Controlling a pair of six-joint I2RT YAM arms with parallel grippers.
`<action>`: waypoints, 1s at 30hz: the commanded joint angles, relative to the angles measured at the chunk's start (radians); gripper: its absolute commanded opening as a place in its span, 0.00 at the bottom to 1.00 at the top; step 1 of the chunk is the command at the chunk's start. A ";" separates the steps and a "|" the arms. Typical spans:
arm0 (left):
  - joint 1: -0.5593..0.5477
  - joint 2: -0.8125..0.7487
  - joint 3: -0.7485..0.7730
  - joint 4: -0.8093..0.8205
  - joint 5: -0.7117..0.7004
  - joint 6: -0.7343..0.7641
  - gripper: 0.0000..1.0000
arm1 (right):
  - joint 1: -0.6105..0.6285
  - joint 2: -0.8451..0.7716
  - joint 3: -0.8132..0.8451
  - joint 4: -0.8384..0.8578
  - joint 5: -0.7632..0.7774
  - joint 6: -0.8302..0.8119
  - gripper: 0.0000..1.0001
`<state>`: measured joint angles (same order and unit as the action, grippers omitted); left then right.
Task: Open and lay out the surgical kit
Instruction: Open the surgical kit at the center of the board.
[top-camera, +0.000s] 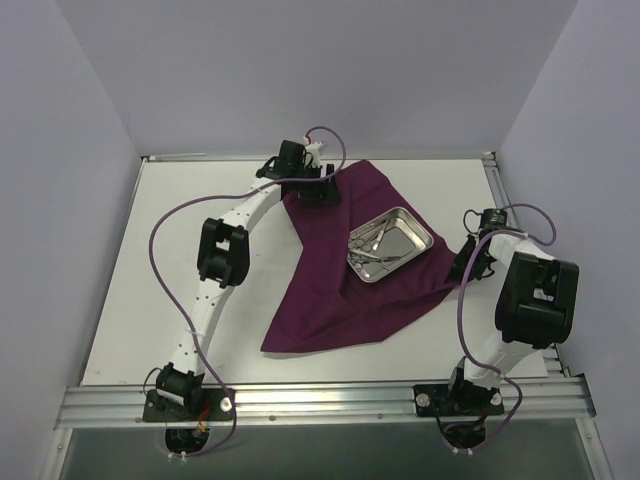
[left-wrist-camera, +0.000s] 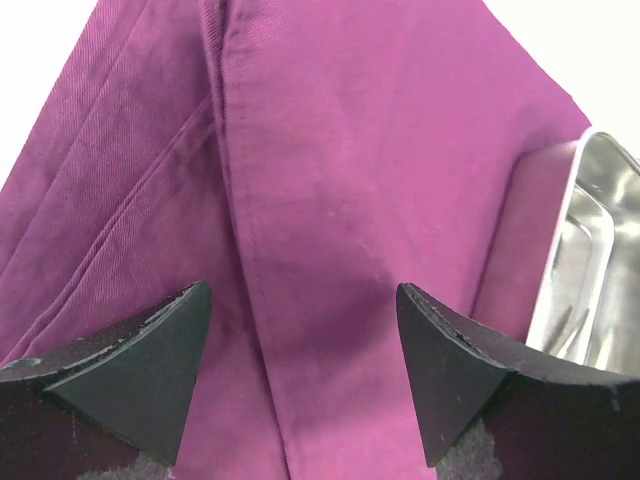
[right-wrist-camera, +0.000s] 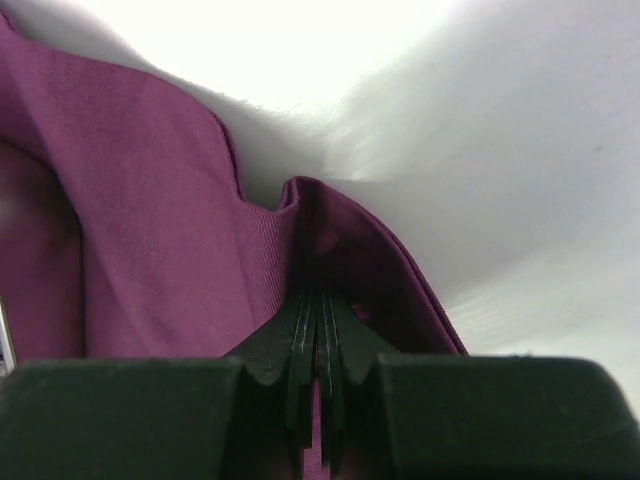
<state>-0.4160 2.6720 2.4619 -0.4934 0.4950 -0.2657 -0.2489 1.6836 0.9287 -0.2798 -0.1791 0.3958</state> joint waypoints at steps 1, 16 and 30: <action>0.008 0.037 0.071 0.078 0.027 -0.036 0.84 | 0.013 0.090 -0.070 -0.010 0.001 0.003 0.00; 0.005 0.075 0.091 0.130 0.068 -0.116 0.63 | 0.016 0.119 -0.074 0.008 -0.016 0.002 0.00; 0.032 -0.022 0.071 0.099 0.067 -0.135 0.02 | 0.010 0.149 -0.048 -0.022 0.050 0.021 0.00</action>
<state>-0.4080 2.7491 2.5065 -0.4011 0.5659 -0.3996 -0.2489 1.7210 0.9417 -0.2390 -0.2508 0.4202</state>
